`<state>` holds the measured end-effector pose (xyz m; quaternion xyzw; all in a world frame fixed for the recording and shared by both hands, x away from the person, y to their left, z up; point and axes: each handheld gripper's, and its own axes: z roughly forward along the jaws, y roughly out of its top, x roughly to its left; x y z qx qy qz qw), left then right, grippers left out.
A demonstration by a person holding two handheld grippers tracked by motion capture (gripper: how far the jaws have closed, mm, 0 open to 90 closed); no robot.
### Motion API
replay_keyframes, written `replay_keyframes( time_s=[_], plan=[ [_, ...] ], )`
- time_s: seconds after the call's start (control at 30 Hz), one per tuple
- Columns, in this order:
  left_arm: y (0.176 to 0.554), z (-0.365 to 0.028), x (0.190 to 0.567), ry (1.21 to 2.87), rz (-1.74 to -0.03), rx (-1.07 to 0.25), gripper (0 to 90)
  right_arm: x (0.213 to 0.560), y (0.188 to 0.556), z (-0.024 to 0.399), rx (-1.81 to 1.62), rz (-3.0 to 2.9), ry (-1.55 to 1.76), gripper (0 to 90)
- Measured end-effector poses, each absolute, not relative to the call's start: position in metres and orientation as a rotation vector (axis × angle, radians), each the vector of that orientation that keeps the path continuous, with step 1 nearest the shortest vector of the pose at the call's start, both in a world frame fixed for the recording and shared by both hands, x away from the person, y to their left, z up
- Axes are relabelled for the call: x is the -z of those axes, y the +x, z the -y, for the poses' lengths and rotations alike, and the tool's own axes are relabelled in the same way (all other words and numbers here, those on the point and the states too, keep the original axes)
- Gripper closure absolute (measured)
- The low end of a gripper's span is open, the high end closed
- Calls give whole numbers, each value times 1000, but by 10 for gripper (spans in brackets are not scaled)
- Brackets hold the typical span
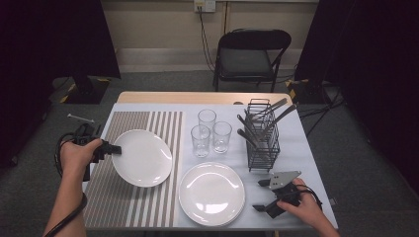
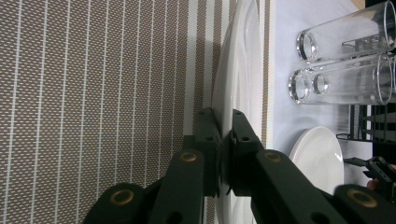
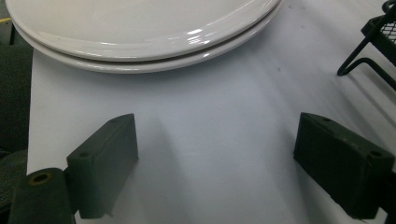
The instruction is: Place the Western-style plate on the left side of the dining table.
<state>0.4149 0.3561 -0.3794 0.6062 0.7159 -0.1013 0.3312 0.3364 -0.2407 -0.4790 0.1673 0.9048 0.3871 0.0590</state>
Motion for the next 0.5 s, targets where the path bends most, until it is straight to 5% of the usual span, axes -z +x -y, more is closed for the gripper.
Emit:
replay_keyframes(
  time_s=[0.5],
  plan=[
    [413,-359,389,1588,-1890,250,863,479,337,241,-1174,-2741,507,128]
  ],
)
